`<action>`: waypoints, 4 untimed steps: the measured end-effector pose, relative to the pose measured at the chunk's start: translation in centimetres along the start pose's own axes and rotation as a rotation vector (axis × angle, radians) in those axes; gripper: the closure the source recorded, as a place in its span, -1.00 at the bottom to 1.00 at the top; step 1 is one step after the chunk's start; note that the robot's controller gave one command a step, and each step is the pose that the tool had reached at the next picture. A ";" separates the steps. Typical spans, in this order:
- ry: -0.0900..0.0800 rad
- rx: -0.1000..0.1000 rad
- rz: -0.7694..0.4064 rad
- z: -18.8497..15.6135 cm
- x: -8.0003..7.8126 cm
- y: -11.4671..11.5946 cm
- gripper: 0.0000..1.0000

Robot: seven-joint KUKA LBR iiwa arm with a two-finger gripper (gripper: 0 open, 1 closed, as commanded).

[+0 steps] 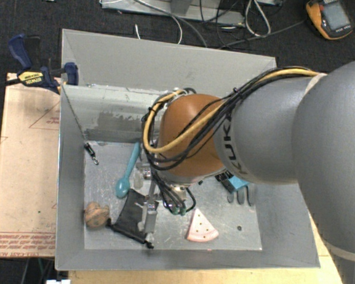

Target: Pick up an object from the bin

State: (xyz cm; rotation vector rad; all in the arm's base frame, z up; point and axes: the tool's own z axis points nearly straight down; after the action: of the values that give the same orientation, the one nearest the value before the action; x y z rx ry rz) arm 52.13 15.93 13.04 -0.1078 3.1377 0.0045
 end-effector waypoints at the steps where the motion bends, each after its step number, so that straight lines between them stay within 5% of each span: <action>1: 0.001 -0.001 -0.058 5.1 1.3 0.3 -1.00; 2: -0.007 -0.001 -0.175 6.0 -6.9 0.5 1.00; 3: -0.007 -0.001 -0.175 6.0 -7.0 0.5 1.00; 4: -0.009 -0.002 -0.283 5.9 -11.0 1.2 1.00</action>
Offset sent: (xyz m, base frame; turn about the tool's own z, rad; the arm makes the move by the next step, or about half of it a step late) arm 0.0681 0.0097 -0.0604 -0.1771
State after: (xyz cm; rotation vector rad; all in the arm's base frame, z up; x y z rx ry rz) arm 62.99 17.85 7.12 -0.5475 3.0819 0.0072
